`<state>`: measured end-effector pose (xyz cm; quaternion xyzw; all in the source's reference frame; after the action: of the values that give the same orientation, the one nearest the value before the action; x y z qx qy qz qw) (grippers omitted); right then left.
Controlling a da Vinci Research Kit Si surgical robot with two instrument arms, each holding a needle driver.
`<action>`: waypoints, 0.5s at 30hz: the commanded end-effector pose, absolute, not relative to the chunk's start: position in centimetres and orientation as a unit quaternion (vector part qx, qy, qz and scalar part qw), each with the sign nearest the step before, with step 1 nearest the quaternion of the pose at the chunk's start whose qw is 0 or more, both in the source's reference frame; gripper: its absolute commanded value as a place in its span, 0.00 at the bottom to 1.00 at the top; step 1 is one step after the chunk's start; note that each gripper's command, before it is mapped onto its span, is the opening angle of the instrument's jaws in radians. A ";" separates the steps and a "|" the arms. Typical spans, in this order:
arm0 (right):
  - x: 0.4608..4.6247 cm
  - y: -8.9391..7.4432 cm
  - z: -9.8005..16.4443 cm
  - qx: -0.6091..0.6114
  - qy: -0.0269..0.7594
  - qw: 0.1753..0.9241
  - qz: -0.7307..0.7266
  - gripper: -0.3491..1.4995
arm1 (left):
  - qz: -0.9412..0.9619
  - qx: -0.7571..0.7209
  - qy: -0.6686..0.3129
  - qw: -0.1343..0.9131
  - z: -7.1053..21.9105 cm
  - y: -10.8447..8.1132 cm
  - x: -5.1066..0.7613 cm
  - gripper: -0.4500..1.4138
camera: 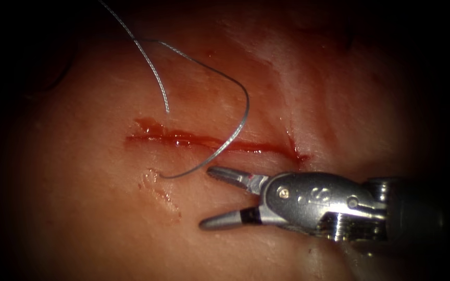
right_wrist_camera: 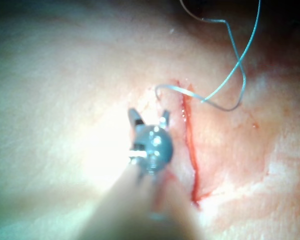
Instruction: Wound Closure
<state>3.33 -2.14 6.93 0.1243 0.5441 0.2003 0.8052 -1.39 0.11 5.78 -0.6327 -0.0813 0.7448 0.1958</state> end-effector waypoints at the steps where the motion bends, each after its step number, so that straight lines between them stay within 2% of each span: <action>1: 3.47 -2.1 7.1 0.120 0.543 0.805 0.204 0.64 | 0.744 -0.634 -0.083 0.194 5.9 0.1 -1.47 0.00; 10: 3.89 -2.1 7.3 0.128 0.545 0.806 0.195 0.54 | 0.742 -0.639 -0.085 0.186 5.9 0.0 -1.63 0.00; 11: 3.92 -2.1 7.3 0.130 0.545 0.805 0.192 0.52 | 0.742 -0.639 -0.085 0.186 5.9 0.0 -1.63 0.00; 12: 3.95 -2.1 7.3 0.131 0.546 0.805 0.191 0.44 | 0.742 -0.639 -0.085 0.186 5.9 0.0 -1.63 0.00; 15: 4.01 -2.1 7.3 0.131 0.546 0.805 0.190 0.38 | 0.742 -0.639 -0.084 0.186 5.9 0.0 -1.63 0.00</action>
<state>3.93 -2.12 7.25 0.1304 0.5444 0.1917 0.8062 -1.59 0.02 5.86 -0.6384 -0.0839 0.7421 0.1862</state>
